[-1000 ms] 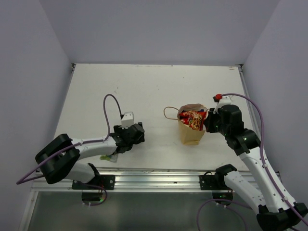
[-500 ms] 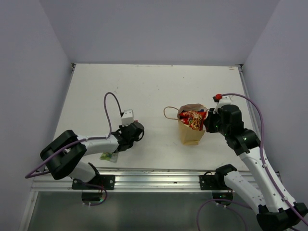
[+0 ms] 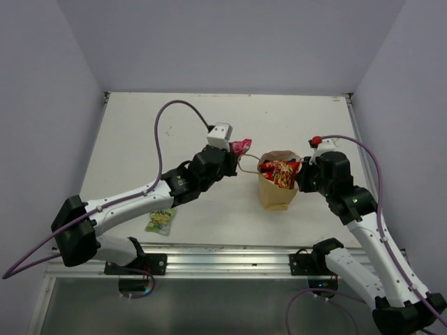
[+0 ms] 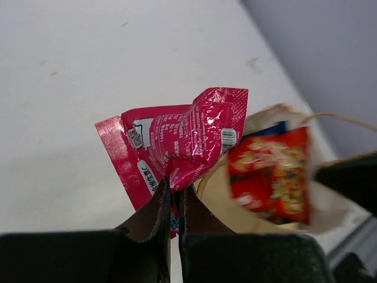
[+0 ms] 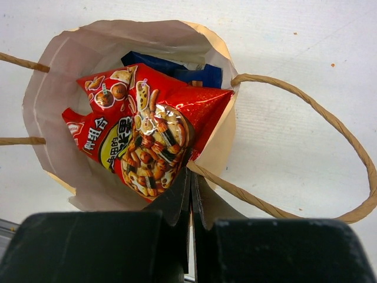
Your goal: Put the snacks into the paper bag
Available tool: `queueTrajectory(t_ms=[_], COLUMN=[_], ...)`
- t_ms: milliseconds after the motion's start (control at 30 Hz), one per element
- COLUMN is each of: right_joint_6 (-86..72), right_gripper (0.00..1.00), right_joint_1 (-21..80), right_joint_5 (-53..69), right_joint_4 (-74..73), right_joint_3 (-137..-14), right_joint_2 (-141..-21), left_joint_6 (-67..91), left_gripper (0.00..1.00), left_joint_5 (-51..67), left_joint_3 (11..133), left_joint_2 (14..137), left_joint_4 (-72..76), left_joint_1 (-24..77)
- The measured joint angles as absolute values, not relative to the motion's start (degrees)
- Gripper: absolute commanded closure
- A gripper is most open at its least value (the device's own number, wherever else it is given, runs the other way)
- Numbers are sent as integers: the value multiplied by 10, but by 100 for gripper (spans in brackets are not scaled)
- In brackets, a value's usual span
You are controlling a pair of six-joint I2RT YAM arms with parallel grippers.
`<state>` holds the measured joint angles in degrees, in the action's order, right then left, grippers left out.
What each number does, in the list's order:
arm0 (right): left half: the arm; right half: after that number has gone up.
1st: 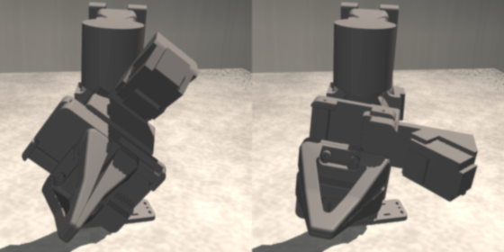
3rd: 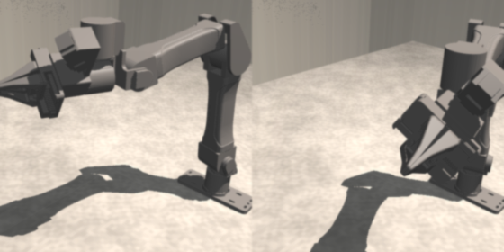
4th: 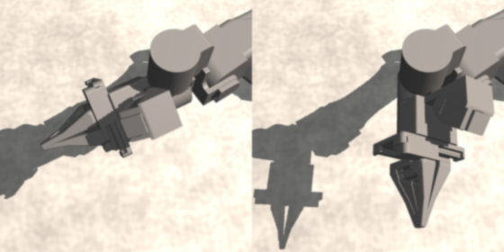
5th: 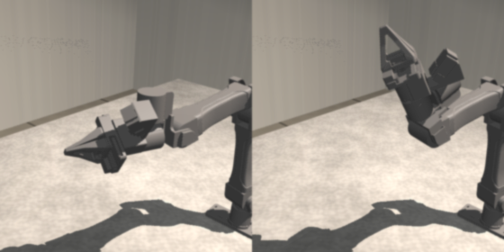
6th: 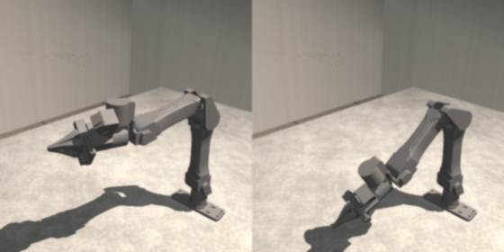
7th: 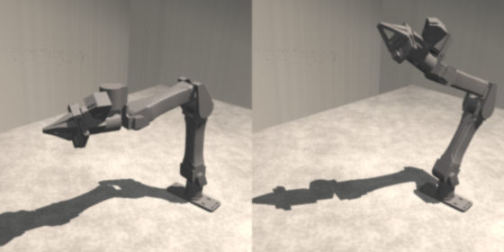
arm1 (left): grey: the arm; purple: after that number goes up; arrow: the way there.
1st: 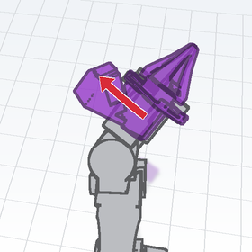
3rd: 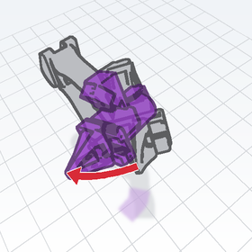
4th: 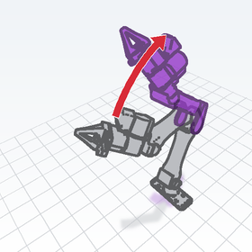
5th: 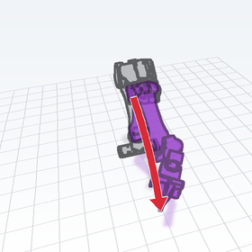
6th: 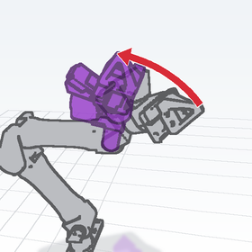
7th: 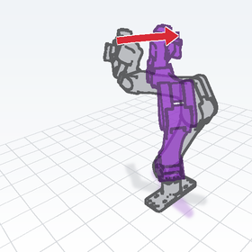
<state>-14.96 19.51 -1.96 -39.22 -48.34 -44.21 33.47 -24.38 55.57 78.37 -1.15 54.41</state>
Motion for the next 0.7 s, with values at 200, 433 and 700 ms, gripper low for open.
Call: queueTrajectory(t_ms=[200, 433, 700], right_joint_6=[-150, -150, -150], right_gripper=[100, 100, 100], right_joint_1=[195, 195, 191], right_joint_5=[-19, -19, -33], right_joint_4=[-391, -391, -399], right_joint_3=[-483, -483, -482], right_joint_2=[-443, -443, -442], left_joint_6=[290, 295, 314], left_gripper=[100, 100, 100], left_joint_5=[-100, 23, 62], left_joint_3=[688, 714, 732], left_joint_2=[799, 907, 1019], left_joint_4=[62, 109, 100], left_joint_1=[601, 615, 618])
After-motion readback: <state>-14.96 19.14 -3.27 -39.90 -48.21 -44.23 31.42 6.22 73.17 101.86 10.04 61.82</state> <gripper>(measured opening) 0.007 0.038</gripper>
